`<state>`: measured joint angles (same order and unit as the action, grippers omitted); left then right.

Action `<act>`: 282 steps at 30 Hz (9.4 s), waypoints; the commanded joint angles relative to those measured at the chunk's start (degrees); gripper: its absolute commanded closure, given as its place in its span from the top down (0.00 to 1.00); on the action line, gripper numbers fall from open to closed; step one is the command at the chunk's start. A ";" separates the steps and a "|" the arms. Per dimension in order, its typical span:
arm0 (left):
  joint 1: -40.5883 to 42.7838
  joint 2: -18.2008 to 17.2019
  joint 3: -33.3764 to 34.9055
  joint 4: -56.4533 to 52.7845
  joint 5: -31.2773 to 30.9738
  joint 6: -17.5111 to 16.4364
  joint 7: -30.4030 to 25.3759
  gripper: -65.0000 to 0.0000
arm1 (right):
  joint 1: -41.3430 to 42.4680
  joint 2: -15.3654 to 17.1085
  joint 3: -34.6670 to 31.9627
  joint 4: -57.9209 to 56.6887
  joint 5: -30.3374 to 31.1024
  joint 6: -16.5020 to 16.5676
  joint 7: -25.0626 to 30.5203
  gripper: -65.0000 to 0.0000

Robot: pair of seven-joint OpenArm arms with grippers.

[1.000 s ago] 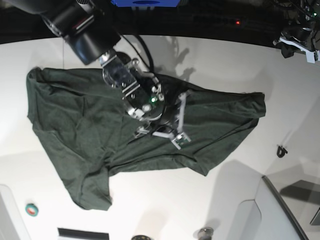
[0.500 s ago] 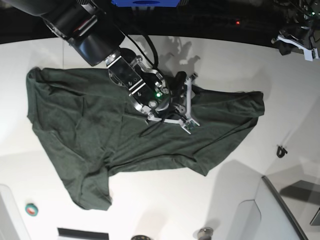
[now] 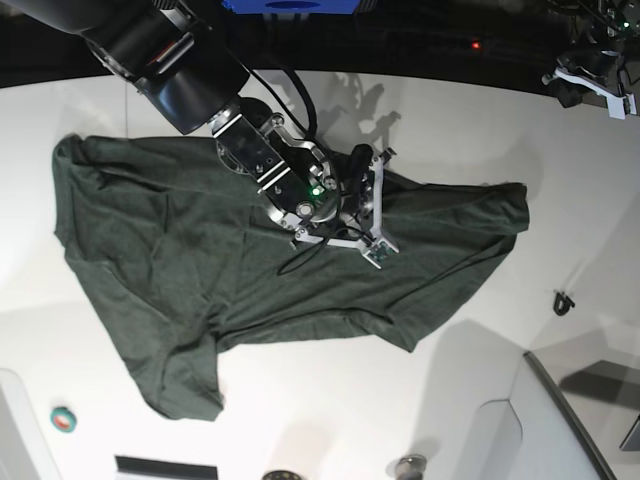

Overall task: Layout the t-shirt on the table in an organized manner, then fold the t-shirt properly
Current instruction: 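Drag the pinched fabric with the right gripper to smooth the shirt, then grasp the shirt edge corner with the left gripper, then move the right gripper to the opposite corner of the shirt edge and grasp, then lift the shirt edge with both grippers and swing it to flatten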

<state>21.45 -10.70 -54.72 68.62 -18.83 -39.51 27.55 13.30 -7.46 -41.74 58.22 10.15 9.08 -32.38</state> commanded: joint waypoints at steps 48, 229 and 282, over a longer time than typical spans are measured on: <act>-10.24 4.76 9.14 11.95 -0.55 -0.49 -1.22 0.32 | -5.52 6.10 -0.51 14.97 0.35 -6.58 1.13 0.39; -11.83 -0.69 16.61 -0.97 -13.74 9.75 3.70 0.00 | -31.54 9.71 86.44 20.95 35.52 23.49 -13.99 0.59; -11.04 -2.00 16.52 -1.41 -13.74 9.75 4.23 0.00 | -23.19 12.61 85.82 0.99 35.34 23.75 -8.37 0.25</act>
<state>10.39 -11.64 -38.02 66.37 -31.77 -29.36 32.58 -9.58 4.82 44.14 59.02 46.94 33.91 -39.38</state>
